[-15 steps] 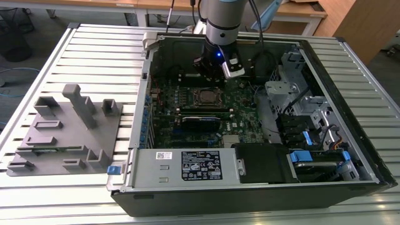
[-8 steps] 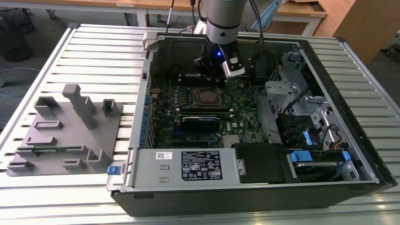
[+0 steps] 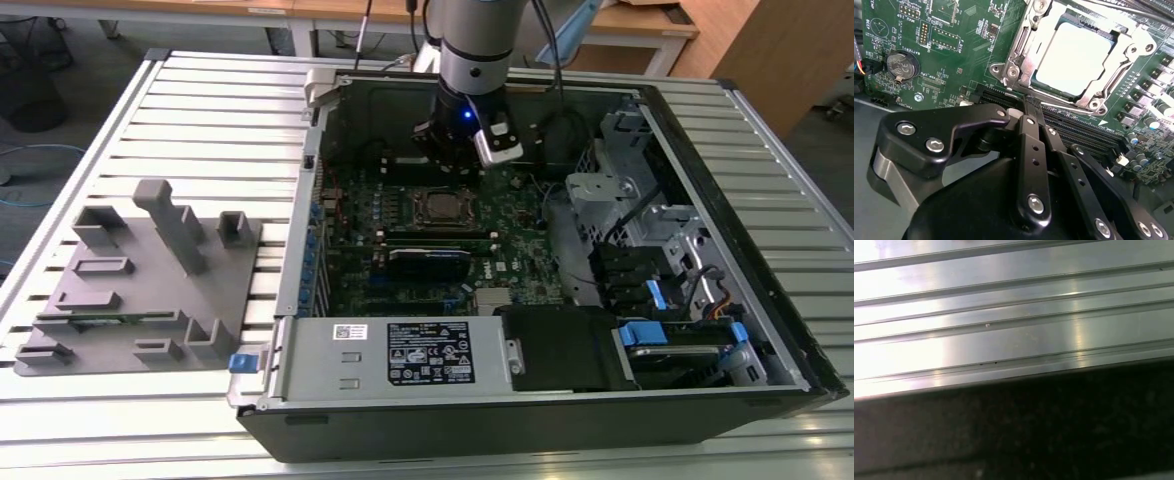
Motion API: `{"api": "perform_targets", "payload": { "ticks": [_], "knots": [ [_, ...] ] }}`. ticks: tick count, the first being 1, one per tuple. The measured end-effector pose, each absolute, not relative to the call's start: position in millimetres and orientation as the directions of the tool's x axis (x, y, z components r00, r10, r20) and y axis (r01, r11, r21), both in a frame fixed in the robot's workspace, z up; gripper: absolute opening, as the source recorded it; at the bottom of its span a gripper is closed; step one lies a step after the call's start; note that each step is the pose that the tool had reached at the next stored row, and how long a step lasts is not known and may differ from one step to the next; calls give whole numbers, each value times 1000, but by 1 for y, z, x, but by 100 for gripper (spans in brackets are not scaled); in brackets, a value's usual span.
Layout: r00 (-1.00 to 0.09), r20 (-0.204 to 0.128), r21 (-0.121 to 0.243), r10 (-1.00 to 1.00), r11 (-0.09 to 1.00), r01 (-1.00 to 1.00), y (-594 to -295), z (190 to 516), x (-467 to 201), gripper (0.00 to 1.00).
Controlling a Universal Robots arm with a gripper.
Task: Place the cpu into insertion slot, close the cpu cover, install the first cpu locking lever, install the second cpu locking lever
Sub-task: 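Install the first cpu locking lever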
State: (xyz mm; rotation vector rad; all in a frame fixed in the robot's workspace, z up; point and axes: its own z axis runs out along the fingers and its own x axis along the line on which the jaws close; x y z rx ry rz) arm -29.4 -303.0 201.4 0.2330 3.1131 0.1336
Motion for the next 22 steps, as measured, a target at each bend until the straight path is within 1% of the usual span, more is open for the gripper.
{"api": "perform_targets", "payload": {
  "ticks": [8,18,22],
  "knots": [
    [-989,-12,85,149,985,148,-299,201,-29,10],
    [-988,-33,87,149,985,146,-299,201,-35,10],
    [-988,-36,87,149,985,146,-299,201,-36,10]
  ]
}}
